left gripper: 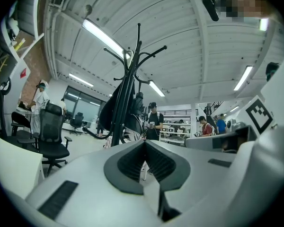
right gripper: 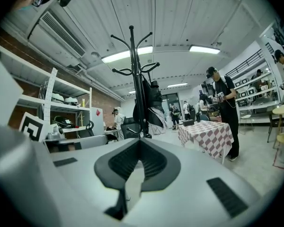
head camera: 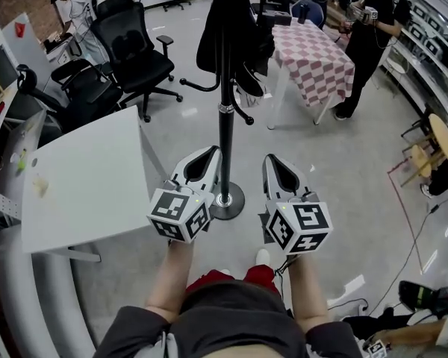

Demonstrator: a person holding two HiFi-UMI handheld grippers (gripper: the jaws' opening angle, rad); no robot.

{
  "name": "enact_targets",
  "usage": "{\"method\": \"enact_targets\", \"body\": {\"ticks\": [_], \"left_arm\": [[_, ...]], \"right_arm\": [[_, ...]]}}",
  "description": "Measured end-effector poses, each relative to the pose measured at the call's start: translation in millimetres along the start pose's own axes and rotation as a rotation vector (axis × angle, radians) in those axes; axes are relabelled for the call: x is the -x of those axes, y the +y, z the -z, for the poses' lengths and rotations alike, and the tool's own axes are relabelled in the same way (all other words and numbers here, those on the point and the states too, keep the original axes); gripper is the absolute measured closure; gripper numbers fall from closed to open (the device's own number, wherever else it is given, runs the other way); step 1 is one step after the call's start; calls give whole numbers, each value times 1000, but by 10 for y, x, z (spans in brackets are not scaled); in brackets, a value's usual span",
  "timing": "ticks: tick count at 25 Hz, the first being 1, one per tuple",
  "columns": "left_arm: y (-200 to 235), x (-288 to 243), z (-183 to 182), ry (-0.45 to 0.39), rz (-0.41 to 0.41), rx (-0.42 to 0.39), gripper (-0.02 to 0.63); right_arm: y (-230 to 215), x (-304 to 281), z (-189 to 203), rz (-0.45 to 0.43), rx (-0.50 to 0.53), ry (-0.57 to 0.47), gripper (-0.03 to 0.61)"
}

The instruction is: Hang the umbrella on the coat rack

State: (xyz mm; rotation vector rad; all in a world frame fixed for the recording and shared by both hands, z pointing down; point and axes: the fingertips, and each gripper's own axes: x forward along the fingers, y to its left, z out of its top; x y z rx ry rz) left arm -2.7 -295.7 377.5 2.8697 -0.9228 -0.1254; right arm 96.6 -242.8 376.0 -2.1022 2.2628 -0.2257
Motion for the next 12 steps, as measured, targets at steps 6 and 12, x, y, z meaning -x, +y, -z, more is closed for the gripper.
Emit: {"method": "enact_targets", "body": {"ticks": [6,12], "left_arm": [[23,95,24,0,5,8,601],[49,197,49,3,4,12,601]], "right_arm": [[109,40,69,1,0,6,561],[193,91,120,5,-5,8,561]]}}
